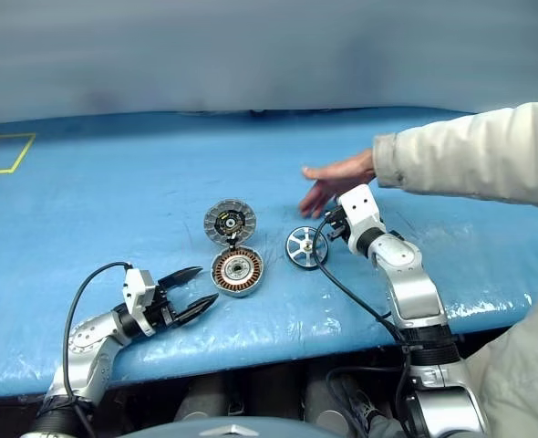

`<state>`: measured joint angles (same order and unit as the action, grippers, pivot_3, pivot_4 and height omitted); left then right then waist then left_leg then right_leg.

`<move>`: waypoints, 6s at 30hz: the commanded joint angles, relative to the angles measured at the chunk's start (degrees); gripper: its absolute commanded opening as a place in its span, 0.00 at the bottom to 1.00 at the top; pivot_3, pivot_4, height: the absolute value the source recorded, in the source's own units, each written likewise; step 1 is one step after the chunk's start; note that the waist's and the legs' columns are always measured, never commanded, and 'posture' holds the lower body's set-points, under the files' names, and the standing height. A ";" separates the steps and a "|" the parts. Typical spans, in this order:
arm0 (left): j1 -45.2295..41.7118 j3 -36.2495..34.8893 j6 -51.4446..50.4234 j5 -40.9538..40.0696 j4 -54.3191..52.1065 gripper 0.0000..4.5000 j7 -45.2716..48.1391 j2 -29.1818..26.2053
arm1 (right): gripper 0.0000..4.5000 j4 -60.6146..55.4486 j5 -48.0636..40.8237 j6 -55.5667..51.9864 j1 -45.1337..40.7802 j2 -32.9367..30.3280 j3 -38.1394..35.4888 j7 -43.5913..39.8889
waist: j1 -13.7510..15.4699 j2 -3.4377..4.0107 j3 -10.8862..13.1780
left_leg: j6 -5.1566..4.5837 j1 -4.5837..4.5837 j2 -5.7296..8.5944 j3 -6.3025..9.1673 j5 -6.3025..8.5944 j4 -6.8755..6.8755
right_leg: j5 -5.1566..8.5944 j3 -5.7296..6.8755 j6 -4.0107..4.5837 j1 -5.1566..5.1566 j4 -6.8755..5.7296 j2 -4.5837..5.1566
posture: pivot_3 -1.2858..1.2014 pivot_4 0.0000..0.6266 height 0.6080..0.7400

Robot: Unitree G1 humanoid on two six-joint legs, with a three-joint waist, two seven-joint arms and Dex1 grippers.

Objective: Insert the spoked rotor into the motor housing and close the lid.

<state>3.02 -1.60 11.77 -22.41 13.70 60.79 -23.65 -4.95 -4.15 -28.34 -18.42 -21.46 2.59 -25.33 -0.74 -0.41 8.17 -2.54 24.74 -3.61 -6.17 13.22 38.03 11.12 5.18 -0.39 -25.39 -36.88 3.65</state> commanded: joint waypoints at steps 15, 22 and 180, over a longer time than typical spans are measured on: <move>-0.38 0.40 0.41 0.95 0.26 0.91 0.10 0.38 | 0.59 -13.04 -0.06 -5.86 5.72 -9.10 6.91 -9.27 | 0.11 -0.01 0.00 | 0.00 -0.02 0.01 0.03 0.01 0.06 | 0.02 0.02 0.03 0.00 0.02 0.03 | 0.52 0.24 1.00; -0.30 0.13 0.29 1.31 0.43 0.91 0.29 0.56 | 0.59 -15.16 2.16 -5.77 6.08 -10.86 9.35 -9.59 | 0.16 -0.01 -0.01 | 0.00 -0.02 0.01 0.07 0.01 0.06 | 0.03 0.05 0.05 0.01 0.02 0.03 | 0.52 0.24 1.00; -43.17 -0.93 -8.40 2.11 30.03 0.01 11.97 5.32 | 0.00 -16.58 -9.96 4.72 16.70 -1.88 11.59 -14.39 | 0.14 -0.26 0.01 | 0.02 -0.04 0.14 0.28 -0.05 0.25 | -0.21 0.13 -0.35 0.35 -0.01 -0.17 | 0.52 0.24 1.00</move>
<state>-38.90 -3.27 5.20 -19.09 46.34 68.86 -17.93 -18.62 -14.01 -24.37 -1.69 -23.10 15.39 -40.33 -0.61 -0.68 8.19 -2.51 24.71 -3.47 -5.89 13.17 38.29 10.90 5.31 -0.75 -25.04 -36.89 3.48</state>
